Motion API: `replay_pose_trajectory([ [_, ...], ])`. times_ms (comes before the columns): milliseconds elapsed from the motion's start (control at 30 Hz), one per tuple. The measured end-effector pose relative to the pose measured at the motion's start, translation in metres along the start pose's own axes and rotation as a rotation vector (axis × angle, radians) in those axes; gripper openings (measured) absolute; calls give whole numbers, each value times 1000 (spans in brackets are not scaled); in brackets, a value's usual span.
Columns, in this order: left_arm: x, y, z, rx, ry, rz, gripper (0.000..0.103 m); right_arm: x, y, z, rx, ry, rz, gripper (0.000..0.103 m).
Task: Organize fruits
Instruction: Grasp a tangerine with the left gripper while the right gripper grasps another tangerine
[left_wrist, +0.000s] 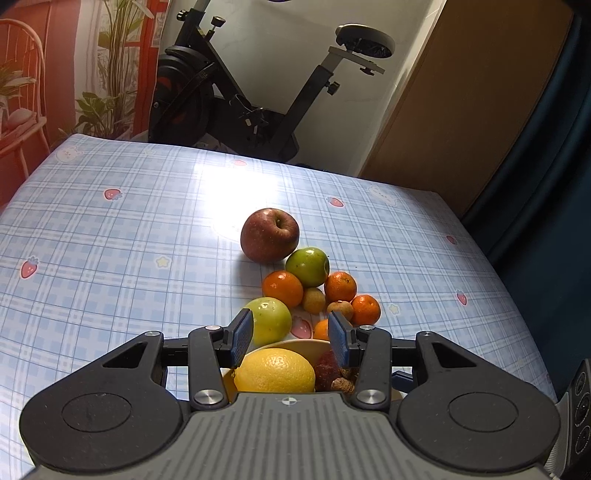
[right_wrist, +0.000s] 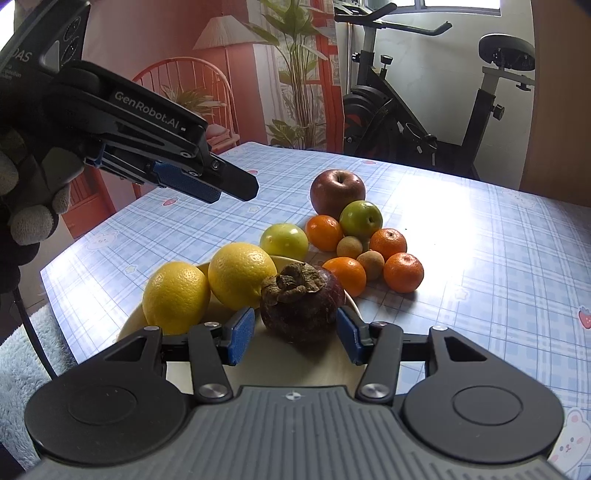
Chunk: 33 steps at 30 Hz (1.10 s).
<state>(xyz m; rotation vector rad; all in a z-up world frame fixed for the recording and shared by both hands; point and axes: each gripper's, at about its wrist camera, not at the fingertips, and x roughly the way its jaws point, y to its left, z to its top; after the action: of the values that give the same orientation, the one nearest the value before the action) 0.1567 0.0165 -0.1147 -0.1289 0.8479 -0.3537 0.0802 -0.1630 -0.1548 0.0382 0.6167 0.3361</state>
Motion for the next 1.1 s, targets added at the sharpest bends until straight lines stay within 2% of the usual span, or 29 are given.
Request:
replay_pose_trajectory([
  [400, 0, 7, 11, 3, -20, 41, 46, -16, -33, 15, -2, -60, -85, 51],
  [500, 6, 9, 16, 1, -14, 50, 46, -13, -46, 20, 2, -64, -95, 45],
  [667, 18, 7, 24, 11, 3, 42, 45, 0, -60, 28, -20, -57, -92, 22],
  [900, 39, 3, 27, 13, 50, 28, 45, 19, -70, 28, -28, -41, -44, 21],
  [1100, 57, 9, 32, -20, 91, 26, 44, 33, -74, 20, 10, 12, -26, 21],
])
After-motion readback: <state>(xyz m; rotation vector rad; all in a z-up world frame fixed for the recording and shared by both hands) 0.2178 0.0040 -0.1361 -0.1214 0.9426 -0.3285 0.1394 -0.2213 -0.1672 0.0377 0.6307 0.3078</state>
